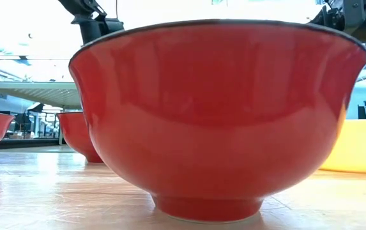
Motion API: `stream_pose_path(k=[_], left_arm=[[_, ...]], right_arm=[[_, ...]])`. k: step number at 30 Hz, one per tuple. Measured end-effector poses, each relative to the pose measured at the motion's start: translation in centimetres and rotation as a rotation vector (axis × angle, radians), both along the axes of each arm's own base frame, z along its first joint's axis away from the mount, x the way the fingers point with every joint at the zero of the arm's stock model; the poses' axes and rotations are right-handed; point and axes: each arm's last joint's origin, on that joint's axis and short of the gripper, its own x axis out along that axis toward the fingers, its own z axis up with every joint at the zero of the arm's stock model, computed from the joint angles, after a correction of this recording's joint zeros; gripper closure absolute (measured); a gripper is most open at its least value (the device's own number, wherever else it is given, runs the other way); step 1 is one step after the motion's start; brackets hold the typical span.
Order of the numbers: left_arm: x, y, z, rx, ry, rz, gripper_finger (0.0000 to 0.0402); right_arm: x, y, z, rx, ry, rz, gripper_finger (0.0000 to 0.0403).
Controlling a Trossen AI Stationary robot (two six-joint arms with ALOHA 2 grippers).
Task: Pick & Place Mini bowls
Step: Put the red bowl on the shelf, then put the yellow bowl on the shelf
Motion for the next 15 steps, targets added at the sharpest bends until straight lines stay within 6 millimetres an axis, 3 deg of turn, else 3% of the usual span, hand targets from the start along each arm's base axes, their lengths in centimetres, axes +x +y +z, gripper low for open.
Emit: stream_pose_path(k=[9, 15], left_arm=[[0.18, -0.19, -0.46, -0.004, -0.003, -0.011, 0.0358], [-0.06, -0.74, 0.42, 0.021, -0.023, -0.027, 0.0325]], right_arm=[[0.03, -0.08, 0.01, -0.001, 0.0, -0.006, 0.027], [0.2, -0.57, -0.08, -0.008, 0.012, -0.037, 0.0269]])
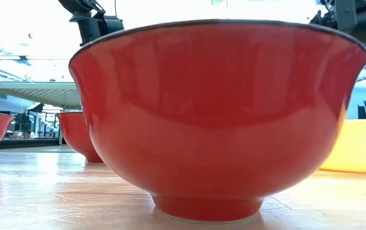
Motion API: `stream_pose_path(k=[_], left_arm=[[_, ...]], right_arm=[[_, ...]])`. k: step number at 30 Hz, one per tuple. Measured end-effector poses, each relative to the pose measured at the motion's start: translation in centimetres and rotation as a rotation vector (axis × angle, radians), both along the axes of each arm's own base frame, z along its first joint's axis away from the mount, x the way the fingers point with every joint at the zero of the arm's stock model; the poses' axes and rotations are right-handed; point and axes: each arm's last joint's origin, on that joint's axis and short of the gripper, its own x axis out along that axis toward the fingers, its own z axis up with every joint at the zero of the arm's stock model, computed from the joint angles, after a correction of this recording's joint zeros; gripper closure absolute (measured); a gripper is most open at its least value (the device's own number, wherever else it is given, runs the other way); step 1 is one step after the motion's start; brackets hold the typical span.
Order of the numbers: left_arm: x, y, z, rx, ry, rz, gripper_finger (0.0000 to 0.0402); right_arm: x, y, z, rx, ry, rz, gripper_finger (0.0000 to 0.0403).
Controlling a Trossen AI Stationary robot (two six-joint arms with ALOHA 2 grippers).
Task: Pick & Place Mini bowls
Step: Put the yellow bowl on the shelf
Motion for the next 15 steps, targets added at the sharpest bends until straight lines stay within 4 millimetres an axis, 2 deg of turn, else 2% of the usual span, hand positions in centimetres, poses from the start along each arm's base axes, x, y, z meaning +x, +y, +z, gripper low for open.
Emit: stream_pose_path(k=[10, 15], left_arm=[[-1.6, -1.7, 2.8, 0.106, -0.053, 0.009, 0.028], [-2.4, -3.5, 5.0, 0.162, -0.174, -0.016, 0.0263]], right_arm=[[0.3, -1.2, -0.3, 0.003, 0.026, -0.087, 0.0244], [0.8, -2.2, 0.3, 0.021, 0.101, -0.201, 0.0232]])
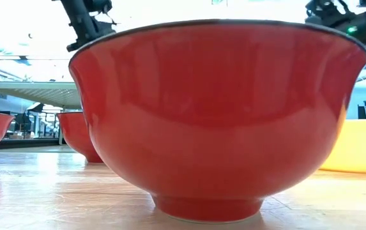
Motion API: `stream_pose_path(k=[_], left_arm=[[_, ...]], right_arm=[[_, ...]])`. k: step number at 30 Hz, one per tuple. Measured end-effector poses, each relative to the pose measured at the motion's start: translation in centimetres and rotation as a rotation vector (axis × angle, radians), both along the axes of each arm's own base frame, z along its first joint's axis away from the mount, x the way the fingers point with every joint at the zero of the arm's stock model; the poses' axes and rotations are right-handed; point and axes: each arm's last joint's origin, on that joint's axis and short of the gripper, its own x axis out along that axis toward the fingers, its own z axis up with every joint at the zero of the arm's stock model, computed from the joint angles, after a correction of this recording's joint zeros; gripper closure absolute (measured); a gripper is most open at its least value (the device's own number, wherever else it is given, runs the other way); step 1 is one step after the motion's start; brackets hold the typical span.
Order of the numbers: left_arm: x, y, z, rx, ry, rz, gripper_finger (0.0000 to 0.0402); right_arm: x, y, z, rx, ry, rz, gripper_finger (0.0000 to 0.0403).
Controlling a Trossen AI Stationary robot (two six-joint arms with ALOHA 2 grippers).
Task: Pick & Place Mini bowls
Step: Put the yellow bowl on the shelf
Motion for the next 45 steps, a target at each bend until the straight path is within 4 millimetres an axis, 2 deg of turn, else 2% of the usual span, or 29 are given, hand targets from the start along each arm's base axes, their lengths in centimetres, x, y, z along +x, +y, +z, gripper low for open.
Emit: stream_pose_path(k=[8, 11, 14, 18, 23, 28, 33, 40, 45], left_arm=[[0.9, -3.4, 2.8, 0.05, -0.251, -0.154, 0.0259], [1.7, -4.4, 3.3, 0.074, -0.29, -0.214, 0.0259], [2.7, -5.4, 3.5, 0.085, -0.319, -0.277, 0.0259], [4.0, -6.7, 3.8, 0.09, -0.359, -0.35, 0.0259], [5.2, -8.6, 4.1, 0.09, -0.403, -0.44, 0.0259], [5.9, -10.3, 4.1, 0.092, -0.397, -0.511, 0.0259], [6.2, -11.5, 4.1, 0.09, -0.395, -0.553, 0.0259], [6.4, -12.4, 4.1, 0.096, -0.389, -0.605, 0.0259], [6.5, -12.8, 4.1, 0.092, -0.391, -0.621, 0.0259]], right_arm=[[1.0, -2.2, 3.9, 0.145, 0.256, -0.065, 0.0227], [0.7, -3.5, 4.4, 0.25, 0.368, -0.128, 0.0227], [0.6, -4.9, 4.6, 0.374, 0.408, -0.193, 0.0227], [1.0, -6.6, 4.1, 0.508, 0.442, -0.22, 0.0227], [1.3, -9.1, 2.9, 0.551, 0.506, -0.314, 0.0227], [1.3, -11.5, 1.5, 0.593, 0.562, -0.426, 0.0227], [1.6, -13.1, 0.2, 0.724, 0.585, -0.419, 0.0227], [2.6, -15.2, -0.8, 0.626, 0.618, -0.378, 0.0227], [2.8, -16.0, -1.8, 0.623, 0.657, -0.384, 0.0227]])
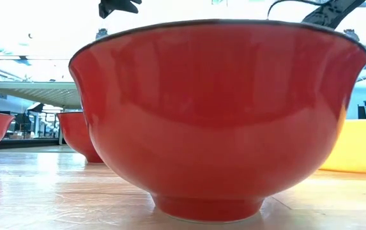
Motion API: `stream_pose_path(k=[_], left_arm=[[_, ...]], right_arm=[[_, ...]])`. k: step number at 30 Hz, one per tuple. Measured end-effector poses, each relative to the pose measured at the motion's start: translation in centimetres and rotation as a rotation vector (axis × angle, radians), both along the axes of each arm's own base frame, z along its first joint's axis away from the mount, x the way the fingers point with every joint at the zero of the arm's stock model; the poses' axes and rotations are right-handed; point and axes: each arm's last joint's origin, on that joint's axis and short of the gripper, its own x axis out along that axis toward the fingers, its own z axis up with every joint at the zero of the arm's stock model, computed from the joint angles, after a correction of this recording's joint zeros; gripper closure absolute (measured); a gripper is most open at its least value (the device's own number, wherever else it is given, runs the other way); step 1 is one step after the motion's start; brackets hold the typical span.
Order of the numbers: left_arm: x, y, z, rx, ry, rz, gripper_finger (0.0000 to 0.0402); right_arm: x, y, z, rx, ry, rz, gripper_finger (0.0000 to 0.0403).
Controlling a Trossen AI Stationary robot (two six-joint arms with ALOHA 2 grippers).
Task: Pick & Place Mini bowls
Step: Put the yellow bowl on the shelf
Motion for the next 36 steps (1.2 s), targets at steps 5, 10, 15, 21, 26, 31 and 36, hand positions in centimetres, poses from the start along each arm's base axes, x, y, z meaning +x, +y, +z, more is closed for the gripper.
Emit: stream_pose_path(k=[5, 10, 15, 21, 26, 31, 36], left_arm=[[0.1, -0.3, 0.0, 0.001, 0.0, -0.011, 0.0259], [0.1, -0.4, 0.0, 0.014, 0.003, 0.001, 0.0259], [0.1, -0.7, 0.0, 0.015, 0.004, -0.01, 0.0259], [0.1, -0.8, 0.0, 0.023, 0.006, -0.016, 0.0259], [0.1, -0.8, 0.0, 0.027, 0.007, -0.018, 0.0259], [0.1, -0.8, 0.0, 0.043, 0.01, -0.027, 0.0259], [0.1, -0.8, 0.0, 0.044, 0.011, -0.028, 0.0259]], right_arm=[[0.3, -0.5, -1.3, 0.053, 0.044, 0.035, 0.0227], [0.7, -1.0, -2.0, -0.02, 0.121, 0.075, 0.0228], [1.0, -1.1, -2.4, -0.027, 0.135, 0.109, 0.0244], [0.9, -1.1, -1.9, -0.043, 0.118, 0.114, 0.0256], [0.8, -1.0, -1.2, -0.066, 0.092, 0.115, 0.0247], [0.7, -1.3, -0.9, -0.108, 0.094, 0.108, 0.0238], [0.2, -2.2, -1.6, -0.061, 0.102, 0.084, 0.0237]])
